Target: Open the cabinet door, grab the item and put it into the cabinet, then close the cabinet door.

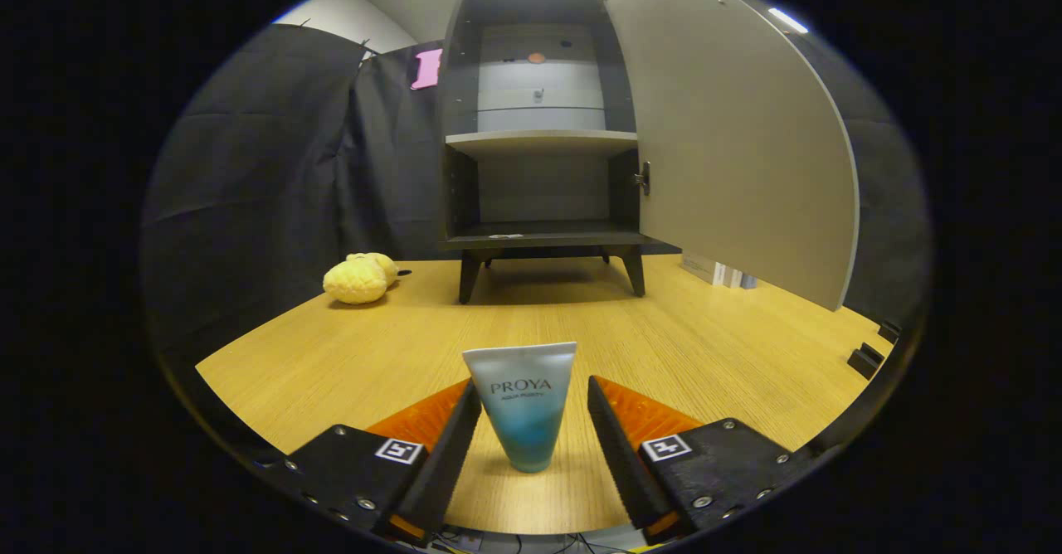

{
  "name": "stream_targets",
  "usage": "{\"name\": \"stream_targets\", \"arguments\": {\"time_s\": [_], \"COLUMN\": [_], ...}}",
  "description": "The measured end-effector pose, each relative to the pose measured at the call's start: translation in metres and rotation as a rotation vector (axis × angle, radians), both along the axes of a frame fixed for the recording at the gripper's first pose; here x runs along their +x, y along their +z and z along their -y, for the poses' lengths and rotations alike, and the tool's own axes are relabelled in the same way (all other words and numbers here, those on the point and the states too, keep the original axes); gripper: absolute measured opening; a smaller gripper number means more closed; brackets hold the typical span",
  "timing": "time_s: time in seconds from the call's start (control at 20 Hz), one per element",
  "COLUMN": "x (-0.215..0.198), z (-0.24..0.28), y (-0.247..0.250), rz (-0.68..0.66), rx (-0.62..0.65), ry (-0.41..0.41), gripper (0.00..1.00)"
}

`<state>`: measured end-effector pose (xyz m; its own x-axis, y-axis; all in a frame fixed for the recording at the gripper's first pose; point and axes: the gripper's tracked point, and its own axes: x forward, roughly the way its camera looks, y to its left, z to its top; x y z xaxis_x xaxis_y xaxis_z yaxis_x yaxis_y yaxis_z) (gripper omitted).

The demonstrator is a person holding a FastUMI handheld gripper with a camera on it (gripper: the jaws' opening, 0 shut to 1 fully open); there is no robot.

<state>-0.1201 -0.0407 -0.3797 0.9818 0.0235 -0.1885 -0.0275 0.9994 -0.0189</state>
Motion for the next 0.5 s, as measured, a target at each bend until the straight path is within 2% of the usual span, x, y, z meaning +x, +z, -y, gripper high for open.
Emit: {"name": "stream_targets", "arguments": {"time_s": [0.15,0.3,0.5], "x": [0.003,0.008,0.012], "z": [-0.003,-0.002,0.004], "y": [0.001,0.008,0.059], "rz": [-0.006,-0.050,-0.020], "rx": [-0.023,0.011,-0.011], "ry": [0.019,0.013,0.022], "gripper": [0.57,0.55,0.55]}}
